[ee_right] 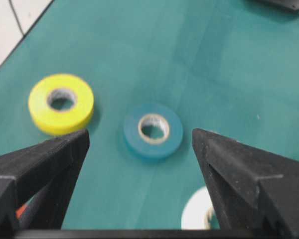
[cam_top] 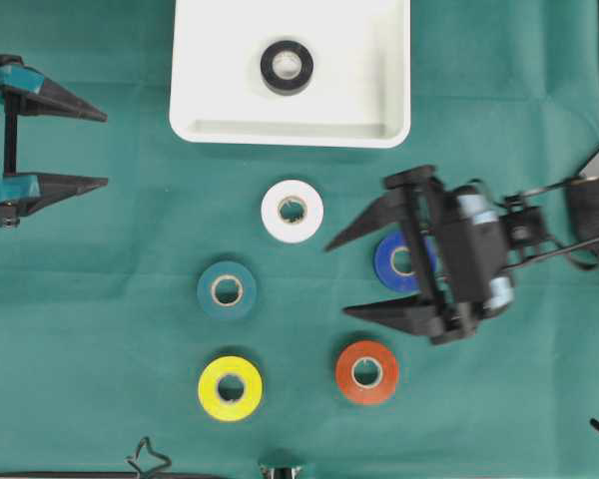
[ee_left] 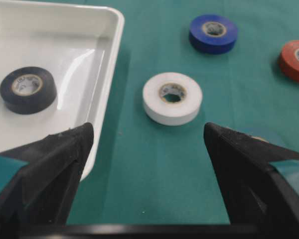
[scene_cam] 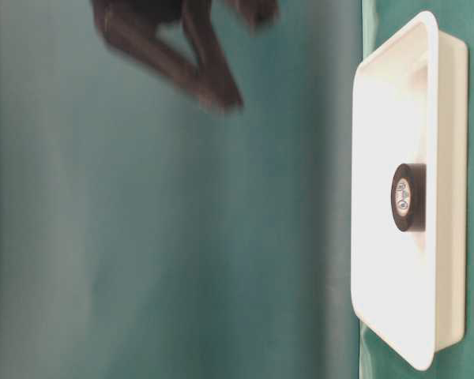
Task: Pick up the tape from a random location and place it into the white case.
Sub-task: 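Move the right gripper over the yellow tape roll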
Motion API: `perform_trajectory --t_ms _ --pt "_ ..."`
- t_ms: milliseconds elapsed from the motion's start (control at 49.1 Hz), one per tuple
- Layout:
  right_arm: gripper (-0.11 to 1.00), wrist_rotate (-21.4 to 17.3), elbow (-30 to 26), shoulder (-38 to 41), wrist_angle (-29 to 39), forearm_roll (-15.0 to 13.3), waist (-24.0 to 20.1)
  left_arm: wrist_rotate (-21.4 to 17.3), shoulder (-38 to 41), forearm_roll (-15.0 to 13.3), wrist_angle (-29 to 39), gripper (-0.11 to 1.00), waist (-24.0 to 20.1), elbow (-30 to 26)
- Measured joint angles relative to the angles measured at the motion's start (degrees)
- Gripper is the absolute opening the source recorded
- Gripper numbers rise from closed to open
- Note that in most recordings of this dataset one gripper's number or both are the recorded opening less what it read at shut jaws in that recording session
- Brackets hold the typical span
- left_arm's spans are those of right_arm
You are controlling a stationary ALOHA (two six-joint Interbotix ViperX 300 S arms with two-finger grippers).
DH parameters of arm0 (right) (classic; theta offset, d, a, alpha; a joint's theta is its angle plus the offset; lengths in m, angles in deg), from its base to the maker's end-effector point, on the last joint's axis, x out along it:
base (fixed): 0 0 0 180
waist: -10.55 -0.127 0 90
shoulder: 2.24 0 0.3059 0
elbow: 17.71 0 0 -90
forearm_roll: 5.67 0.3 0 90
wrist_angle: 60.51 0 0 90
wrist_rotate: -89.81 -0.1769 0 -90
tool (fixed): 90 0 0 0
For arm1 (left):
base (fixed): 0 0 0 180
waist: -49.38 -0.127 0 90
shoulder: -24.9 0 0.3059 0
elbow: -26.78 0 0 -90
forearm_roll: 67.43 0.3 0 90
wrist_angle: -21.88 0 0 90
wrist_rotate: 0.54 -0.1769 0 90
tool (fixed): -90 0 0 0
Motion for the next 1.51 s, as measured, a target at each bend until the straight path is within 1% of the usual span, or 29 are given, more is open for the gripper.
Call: perform_trajectory --t_ms 204,285,448,611,754,876,978,1059,1222,1365,1508 --pt "0.93 0.00 -10.55 9.76 0.26 0.00 -0.97 0.00 0.18 0.00 0.00 0.97 0.00 0.00" --pt "0.93 0.00 -15.56 13.62 1.23 0.00 -1.85 0.00 0.18 0.00 0.00 0.97 0.00 0.00" --pt "0.93 -0.26 -24.17 19.69 5.10 -0.09 -3.16 0.00 0.18 0.00 0.00 0.97 0.00 0.00" --pt "0.93 -0.53 -31.64 24.70 8.88 0.00 -3.25 0.00 0.18 0.00 0.00 0.97 0.18 -0.09" --pt "0.93 -0.62 -35.86 27.51 11.51 0.18 -3.25 0.00 0.18 0.00 0.00 0.97 0.79 0.00" --pt "0.93 -1.49 -36.91 28.04 13.10 0.44 -3.25 0.00 0.09 0.00 0.18 0.97 1.32 0.00" --pt "0.93 -3.16 -37.35 28.04 15.47 0.53 -3.34 0.00 0.09 0.00 0.53 0.97 1.32 0.00" --pt "0.93 -4.57 -38.32 28.21 18.90 0.53 -3.34 0.00 0.09 0.00 0.62 0.97 1.41 0.00" --pt "0.93 -7.12 -43.33 29.88 31.73 0.53 -3.34 0.00 0.09 0.00 0.70 0.97 1.41 0.00" --pt "0.93 -7.56 -49.66 32.78 43.51 0.53 -3.43 0.00 0.09 0.00 0.70 0.97 1.41 0.00" --pt "0.93 -7.56 -54.93 35.24 51.86 0.62 -3.69 0.00 0.09 0.00 0.70 0.97 1.41 0.00"
